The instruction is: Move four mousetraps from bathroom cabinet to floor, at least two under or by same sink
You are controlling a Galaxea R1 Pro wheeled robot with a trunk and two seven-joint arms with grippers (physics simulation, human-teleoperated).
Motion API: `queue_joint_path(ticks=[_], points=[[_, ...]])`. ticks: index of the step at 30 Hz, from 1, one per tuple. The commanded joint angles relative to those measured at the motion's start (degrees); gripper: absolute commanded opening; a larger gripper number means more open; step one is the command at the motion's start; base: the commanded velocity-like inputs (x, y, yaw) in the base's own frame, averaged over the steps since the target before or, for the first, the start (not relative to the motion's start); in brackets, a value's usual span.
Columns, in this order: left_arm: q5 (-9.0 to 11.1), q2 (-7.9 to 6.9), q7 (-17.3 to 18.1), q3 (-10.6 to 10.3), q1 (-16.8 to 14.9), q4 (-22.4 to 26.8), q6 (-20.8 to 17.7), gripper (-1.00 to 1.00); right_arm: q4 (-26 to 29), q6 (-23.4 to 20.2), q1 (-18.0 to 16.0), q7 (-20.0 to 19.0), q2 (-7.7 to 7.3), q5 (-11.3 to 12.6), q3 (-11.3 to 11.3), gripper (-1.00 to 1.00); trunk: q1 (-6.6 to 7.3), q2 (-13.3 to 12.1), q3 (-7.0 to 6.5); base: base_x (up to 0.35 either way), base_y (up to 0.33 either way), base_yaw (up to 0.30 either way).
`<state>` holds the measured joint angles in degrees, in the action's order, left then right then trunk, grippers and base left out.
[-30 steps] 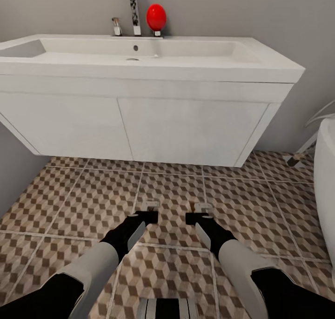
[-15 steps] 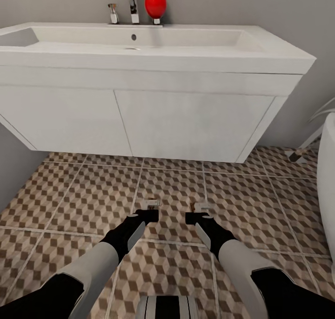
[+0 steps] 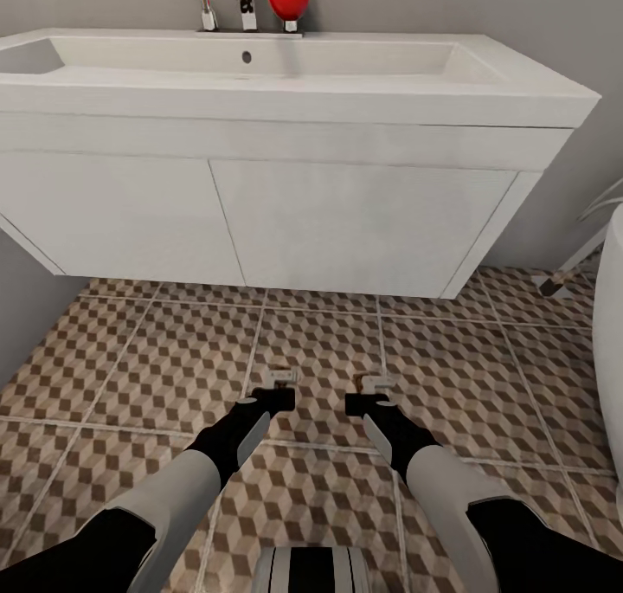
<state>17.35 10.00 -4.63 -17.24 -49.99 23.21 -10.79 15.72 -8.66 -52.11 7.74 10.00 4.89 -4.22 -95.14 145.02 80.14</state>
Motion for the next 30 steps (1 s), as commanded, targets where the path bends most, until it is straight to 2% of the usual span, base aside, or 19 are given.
queue_joint_path(ticks=[1,8,30], points=[[0.2,0.00,-0.6,-0.2,0.0,0.1,0.6,-1.00,0.1,0.1,0.0,0.4,0.00,0.6,-0.4,-1.00,0.01,0.0,0.04,0.000,0.000,0.000],[0.3,0.00,-0.6,-0.2,0.0,0.0,2.5,-1.00,-0.3,1.4,0.0,1.1,0.00,0.6,-0.4,-1.00,0.01,0.0,0.04,0.000,0.000,0.000],[0.4,0.00,-0.7,-0.2,0.0,-0.2,2.8,-1.00,-1.1,1.9,0.0,1.5,0.00,0.5,-0.4,-1.00,0.01,0.0,0.04,0.010,0.000,0.000]])
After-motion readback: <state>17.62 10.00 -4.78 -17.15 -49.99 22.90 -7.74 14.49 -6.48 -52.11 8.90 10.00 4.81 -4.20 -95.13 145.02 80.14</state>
